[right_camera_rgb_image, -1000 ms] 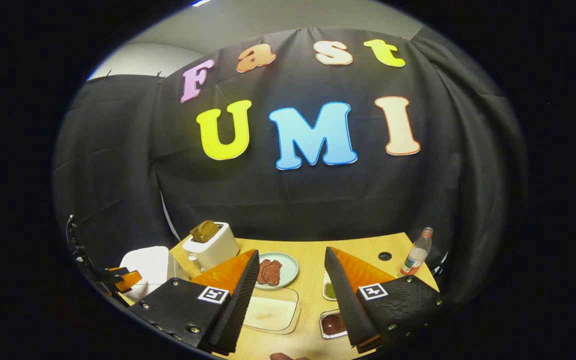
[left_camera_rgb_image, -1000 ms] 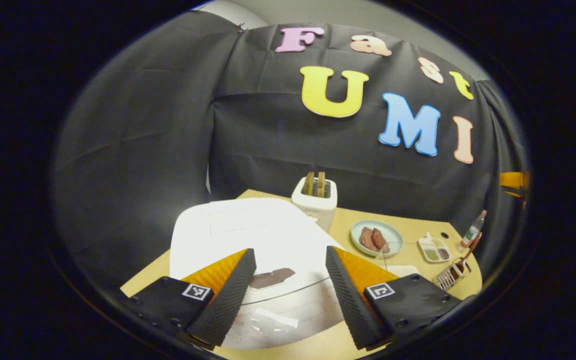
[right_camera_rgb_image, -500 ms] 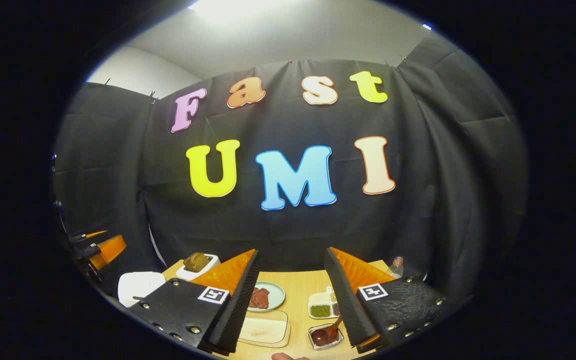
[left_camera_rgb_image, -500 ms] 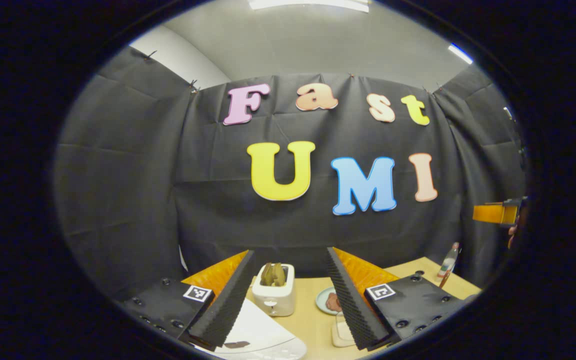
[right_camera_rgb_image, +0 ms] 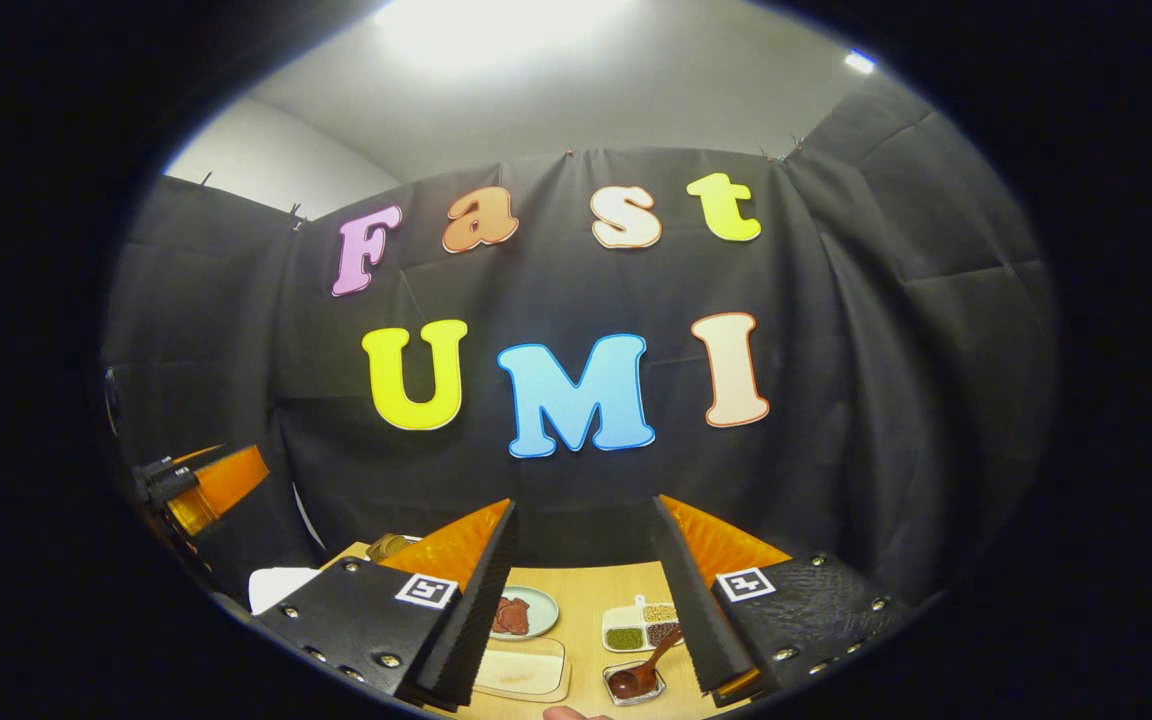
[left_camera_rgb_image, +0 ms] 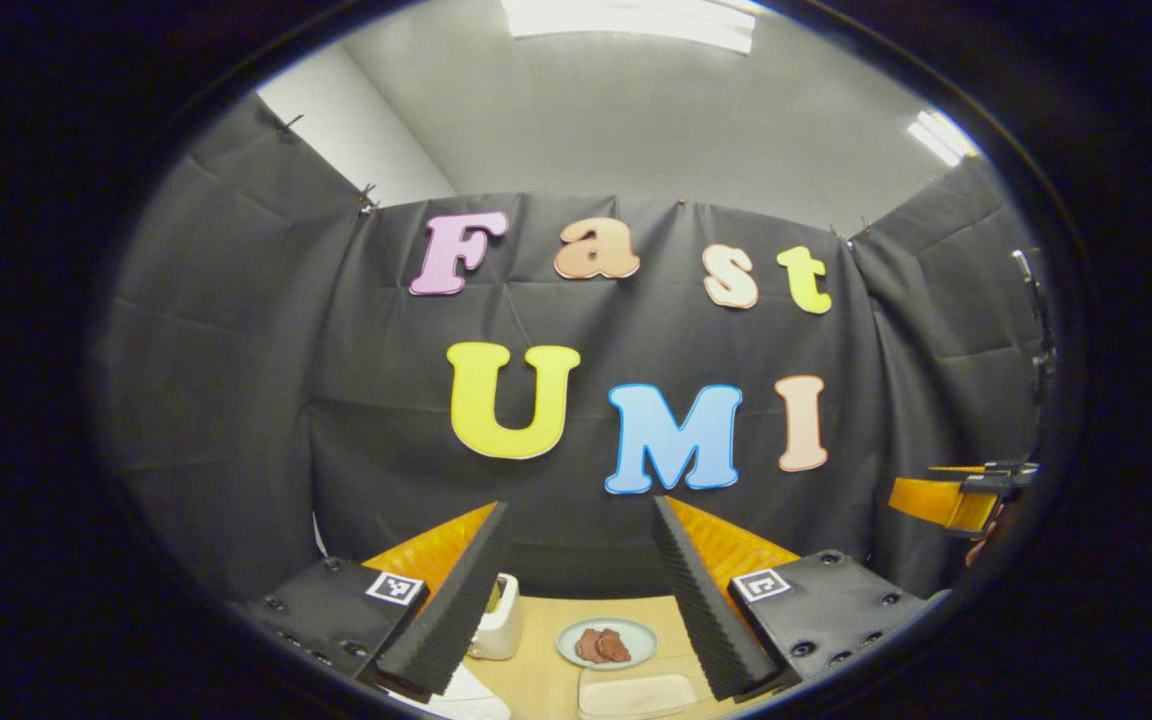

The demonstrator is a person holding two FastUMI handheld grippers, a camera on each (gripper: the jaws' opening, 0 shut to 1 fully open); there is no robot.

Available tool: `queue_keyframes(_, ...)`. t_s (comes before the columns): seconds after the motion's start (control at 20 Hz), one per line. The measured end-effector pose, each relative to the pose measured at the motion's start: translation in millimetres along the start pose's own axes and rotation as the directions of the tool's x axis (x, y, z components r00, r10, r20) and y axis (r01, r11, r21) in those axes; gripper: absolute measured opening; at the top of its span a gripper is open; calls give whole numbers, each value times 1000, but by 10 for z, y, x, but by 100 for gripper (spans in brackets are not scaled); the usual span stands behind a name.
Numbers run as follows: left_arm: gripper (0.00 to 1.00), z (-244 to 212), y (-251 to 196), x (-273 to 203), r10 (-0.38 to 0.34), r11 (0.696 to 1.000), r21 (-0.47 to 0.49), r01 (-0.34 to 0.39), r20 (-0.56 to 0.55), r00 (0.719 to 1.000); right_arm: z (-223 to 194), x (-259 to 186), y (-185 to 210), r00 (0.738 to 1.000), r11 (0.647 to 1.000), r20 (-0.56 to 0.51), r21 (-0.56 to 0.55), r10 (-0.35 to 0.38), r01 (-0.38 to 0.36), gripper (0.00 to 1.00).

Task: Close the left gripper, press the button to open the rice cooker; take a wooden spoon from the chopstick holder with the right hand, scoop a spoonful of rice and pour it into the rice cooker, then put the wooden spoon back into the chopstick holder.

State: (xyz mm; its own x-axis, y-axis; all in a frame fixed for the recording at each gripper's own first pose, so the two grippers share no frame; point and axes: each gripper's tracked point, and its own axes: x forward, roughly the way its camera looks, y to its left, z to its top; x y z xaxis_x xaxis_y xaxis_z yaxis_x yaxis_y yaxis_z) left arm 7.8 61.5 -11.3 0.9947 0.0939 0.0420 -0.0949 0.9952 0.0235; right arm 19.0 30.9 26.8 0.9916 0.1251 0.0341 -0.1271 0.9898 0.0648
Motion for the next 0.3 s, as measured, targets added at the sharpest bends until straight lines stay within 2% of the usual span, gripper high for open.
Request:
queue_keyframes(0.1, 97, -42, -178, 1, 14, 1000, -3, -14, -8, 1000, -13, -7, -160, 1000, 1000, -15, -18, 11, -11, 79)
queue_keyframes(0.15, 97, -35, -253, -4, 22, 1000, -2, -22, -5, 1000, -25, 6, -229, 1000, 999, -18, -30, 24, -25, 83)
queue_keyframes(0.25, 97, -59, -404, 1, 39, 999, -6, -39, -6, 999, -73, 11, -415, 999, 998, -31, -56, 24, -26, 98)
queue_keyframes(0.3, 98, -83, -484, -12, 47, 999, -7, -47, -8, 999, -86, 3, -473, 999, 998, -39, -52, 29, -31, 98)
